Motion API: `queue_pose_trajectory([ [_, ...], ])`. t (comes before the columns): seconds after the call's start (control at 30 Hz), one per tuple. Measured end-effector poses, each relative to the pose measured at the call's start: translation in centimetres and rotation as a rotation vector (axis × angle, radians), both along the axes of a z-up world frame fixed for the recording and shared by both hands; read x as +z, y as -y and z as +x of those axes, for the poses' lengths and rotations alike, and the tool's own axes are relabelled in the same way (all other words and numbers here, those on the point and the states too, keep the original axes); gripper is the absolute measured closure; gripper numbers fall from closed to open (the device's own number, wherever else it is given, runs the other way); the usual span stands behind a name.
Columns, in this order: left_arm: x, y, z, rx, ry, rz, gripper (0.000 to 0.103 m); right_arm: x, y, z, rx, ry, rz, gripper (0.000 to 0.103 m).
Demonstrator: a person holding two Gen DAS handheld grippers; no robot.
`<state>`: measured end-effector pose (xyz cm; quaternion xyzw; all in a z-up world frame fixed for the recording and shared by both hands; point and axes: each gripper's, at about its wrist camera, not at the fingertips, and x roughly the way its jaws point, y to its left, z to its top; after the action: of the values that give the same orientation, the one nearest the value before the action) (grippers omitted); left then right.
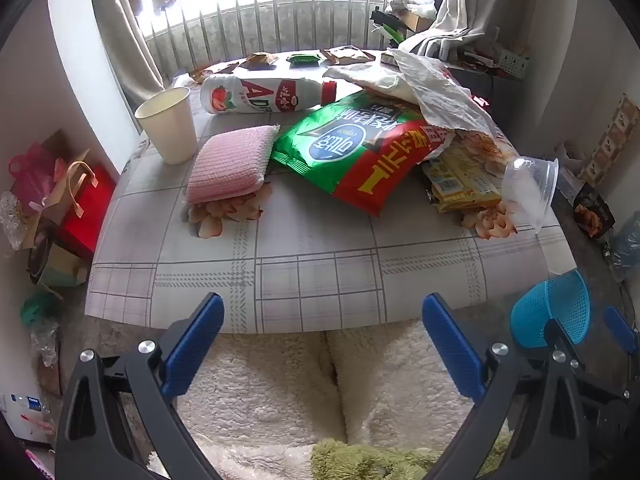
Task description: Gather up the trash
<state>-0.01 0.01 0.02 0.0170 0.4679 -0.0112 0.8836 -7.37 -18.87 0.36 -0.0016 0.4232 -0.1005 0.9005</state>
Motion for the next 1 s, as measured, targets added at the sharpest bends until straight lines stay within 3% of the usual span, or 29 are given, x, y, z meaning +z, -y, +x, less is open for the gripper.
queue_pose_trajectory([
  [1.0,-0.02,0.0,0.01,0.001,-0.003,0.001,0.006,0.15,0.31,0.26,0.0,0.005,0.007,0.008],
])
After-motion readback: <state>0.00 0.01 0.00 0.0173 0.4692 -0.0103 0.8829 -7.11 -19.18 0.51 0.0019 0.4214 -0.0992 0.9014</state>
